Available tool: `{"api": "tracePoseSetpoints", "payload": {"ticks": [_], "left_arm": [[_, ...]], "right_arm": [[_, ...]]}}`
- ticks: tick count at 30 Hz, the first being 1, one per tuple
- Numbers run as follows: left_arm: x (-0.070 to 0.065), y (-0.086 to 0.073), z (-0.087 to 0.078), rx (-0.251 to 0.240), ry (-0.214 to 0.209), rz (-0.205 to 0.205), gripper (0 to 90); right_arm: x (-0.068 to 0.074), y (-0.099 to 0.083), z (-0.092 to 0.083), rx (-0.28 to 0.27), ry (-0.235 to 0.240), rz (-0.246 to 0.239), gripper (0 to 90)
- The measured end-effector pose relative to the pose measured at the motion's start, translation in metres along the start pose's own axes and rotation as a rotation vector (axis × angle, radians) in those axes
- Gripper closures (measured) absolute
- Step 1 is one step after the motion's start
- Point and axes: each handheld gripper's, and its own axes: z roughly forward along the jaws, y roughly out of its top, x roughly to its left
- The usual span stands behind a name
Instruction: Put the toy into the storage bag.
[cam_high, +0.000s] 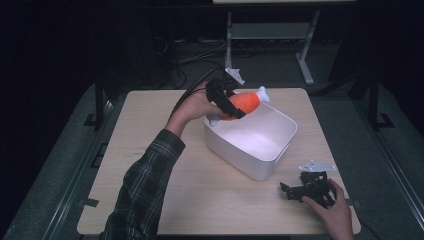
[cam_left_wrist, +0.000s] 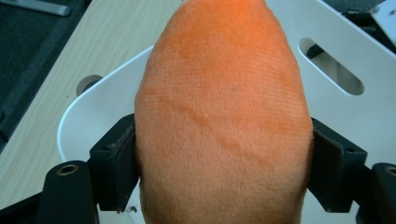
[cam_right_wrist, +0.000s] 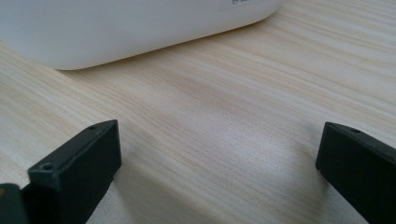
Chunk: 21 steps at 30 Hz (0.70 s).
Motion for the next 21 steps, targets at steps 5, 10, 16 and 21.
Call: {"api": "tracePoseSetpoints", "payload": {"ticks": [5, 10, 16, 21], "left_arm": [[0.002, -0.002, 0.010, 0.012, -0.013, -0.003, 21.7], [0.003, -0.004, 0.016, 0.030, -0.012, -0.001, 21.4], [0.006, -0.008, 0.018, 0.031, -0.008, -0.012, 20.4], [0.007, -0.011, 0.019, 0.030, -0.010, -0.023, 18.8]], "right_arm": [[0.000, 0.000, 0.000, 0.000, 0.000, 0.000, 0.0], [0.000, 0.000, 0.000, 0.000, 0.000, 0.001, 0.0], [0.000, 0.000, 0.000, 0.001, 0.001, -0.001, 0.0], [0.000, 0.000, 0.000, 0.000, 0.001, 0.000, 0.0]]}}
